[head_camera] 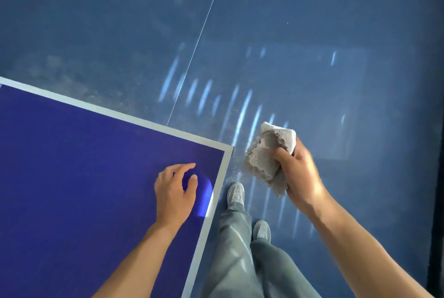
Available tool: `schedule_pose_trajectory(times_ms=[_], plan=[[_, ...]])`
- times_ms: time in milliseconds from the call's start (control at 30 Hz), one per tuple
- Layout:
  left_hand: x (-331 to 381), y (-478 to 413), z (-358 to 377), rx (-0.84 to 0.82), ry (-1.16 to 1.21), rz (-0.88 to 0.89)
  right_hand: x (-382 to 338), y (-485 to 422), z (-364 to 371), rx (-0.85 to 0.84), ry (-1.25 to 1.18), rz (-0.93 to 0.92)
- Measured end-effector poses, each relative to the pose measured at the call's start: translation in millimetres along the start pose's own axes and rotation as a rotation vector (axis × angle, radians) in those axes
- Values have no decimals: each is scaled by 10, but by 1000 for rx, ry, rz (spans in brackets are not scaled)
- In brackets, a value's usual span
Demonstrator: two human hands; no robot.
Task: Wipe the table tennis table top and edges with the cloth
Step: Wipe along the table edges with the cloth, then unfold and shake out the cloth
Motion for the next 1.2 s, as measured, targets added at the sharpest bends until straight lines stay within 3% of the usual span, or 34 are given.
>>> schedule_pose_trajectory(times_ms=[100,200,267,467,633,800,933,1067,1200], plan=[[865,191,-91,-321,325,43,-316,67,-83,46,-107,37],[1800,501,-164,-507,336,239,-689,147,-174,67,-60,10],[2260,649,-225,-508,314,316,-946,210,-242,80,-19,-22],[3034,641,-710,-401,592,324,-1735,424,-708,127,167,-243],[3603,597,-1099,-317,606,476,-2052,815,-1290,255,224,-258],[4217,771,-972,-413,520,596,-2187,1326,-1921,470,67,-278],[4591,1003,-519,-585,513,536,-2050,1695,-2389,648,-169,-209],[4831,1222,70,-693,471,446,-1897,1954,-2745,675,-480,-183],[5092,1508,717,-727,377,390,-1872,2165,-3201,702,-566,-248]])
Point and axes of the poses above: each hand's wrist, its own y-axis away from the middle knuckle, its own z-axis out of the palm, x = y × z, the point moved 8 cm from there along -y, towards the middle knuckle, and after that the axes turned 13 degrees about -z, right-handed, at the moved point
